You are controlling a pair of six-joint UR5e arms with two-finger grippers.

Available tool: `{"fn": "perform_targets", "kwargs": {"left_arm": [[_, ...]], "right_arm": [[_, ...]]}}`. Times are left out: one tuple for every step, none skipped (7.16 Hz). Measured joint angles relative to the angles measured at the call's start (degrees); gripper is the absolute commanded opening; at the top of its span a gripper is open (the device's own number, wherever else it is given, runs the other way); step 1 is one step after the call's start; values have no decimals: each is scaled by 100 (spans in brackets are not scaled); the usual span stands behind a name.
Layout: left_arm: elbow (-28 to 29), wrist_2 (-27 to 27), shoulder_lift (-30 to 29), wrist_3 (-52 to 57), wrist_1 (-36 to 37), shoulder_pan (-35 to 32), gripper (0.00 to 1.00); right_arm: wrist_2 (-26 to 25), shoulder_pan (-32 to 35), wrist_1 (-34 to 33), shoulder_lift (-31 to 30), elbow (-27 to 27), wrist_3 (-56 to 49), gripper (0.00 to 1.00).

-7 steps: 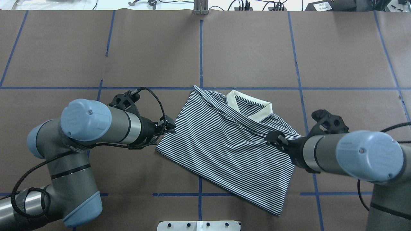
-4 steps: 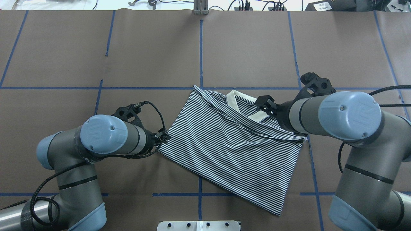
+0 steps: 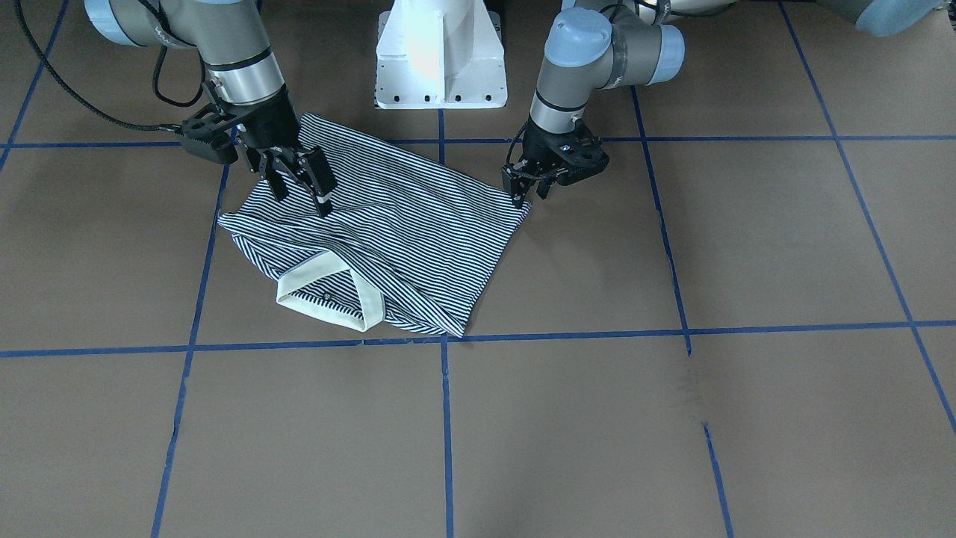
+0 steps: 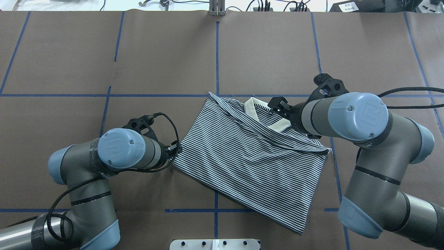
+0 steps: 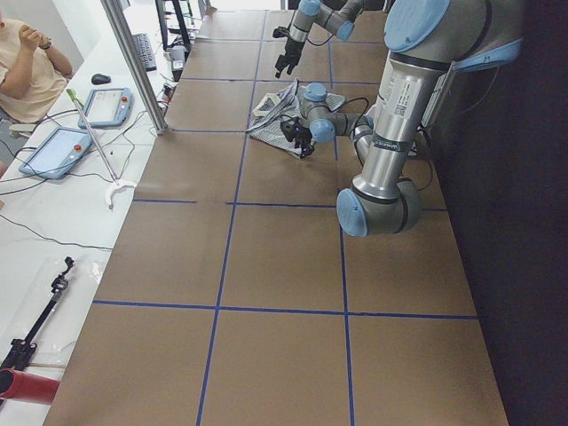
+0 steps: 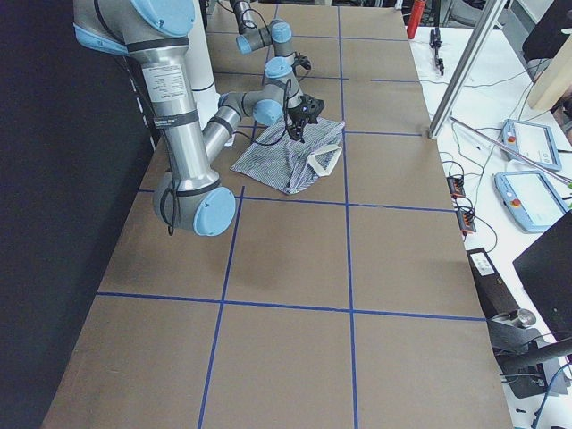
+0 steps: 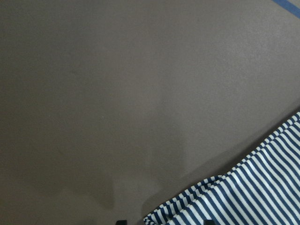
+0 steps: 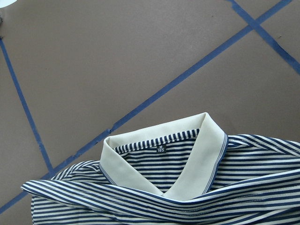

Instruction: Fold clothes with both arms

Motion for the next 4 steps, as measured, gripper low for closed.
{"fn": "perform_targets", "kwargs": {"left_arm": [[78,2,-53,0,-7,8,58],[176,3,-144,0,-11,21,44],[243,3,-214,0,-9,34,39],[269,22,-237,-4,-8,51,12]], "right_arm": [[1,1,10,-1,-21,-2,100],[1,1,13,-2,-30,-2,100],[1,2,16,-3,-45,-2,100],[1,2,19,-2,-68,-2,100]]}}
